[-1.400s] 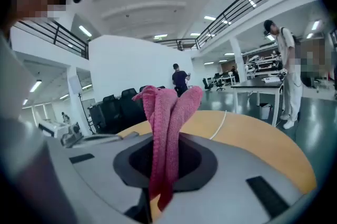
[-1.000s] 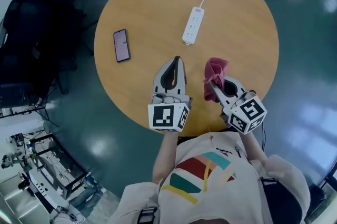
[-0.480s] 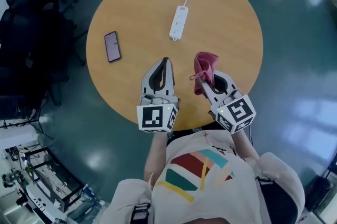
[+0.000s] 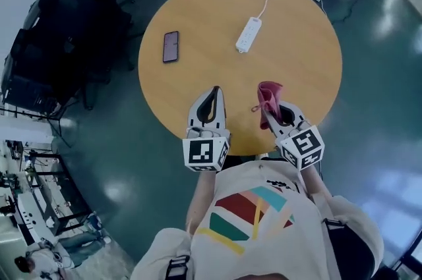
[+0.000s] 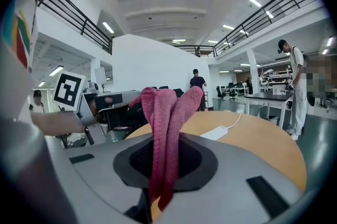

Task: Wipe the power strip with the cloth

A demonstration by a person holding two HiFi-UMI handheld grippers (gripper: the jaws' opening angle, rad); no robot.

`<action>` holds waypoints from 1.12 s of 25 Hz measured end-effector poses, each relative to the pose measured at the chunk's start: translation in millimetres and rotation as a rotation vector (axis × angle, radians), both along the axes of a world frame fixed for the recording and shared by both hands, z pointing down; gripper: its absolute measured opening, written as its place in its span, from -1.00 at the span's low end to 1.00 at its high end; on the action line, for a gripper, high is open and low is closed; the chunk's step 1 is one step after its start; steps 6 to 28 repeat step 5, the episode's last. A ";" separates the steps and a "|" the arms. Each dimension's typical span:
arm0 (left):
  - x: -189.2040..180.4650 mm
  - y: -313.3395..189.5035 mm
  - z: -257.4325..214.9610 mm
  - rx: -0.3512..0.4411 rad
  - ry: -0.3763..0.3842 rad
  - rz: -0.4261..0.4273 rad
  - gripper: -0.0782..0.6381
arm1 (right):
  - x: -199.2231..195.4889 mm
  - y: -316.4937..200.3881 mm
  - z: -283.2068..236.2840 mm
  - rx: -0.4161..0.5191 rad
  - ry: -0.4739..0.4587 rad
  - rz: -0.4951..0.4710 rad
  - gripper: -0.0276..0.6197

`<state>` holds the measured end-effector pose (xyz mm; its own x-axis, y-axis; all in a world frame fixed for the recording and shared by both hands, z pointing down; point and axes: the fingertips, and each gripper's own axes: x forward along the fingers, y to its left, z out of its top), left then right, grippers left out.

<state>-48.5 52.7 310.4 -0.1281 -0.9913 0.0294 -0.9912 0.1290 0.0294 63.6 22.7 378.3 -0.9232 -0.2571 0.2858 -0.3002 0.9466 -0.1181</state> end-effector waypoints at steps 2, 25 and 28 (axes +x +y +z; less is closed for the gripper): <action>4.3 2.7 -12.6 0.015 -0.034 0.006 -0.70 | -5.4 0.4 -20.5 0.045 -0.035 -0.011 -0.80; 9.6 2.7 -37.0 0.054 -0.096 0.026 -0.70 | -18.0 -2.5 -53.7 0.125 -0.094 -0.030 -0.80; 9.6 2.7 -37.0 0.054 -0.096 0.026 -0.70 | -18.0 -2.5 -53.7 0.125 -0.094 -0.030 -0.80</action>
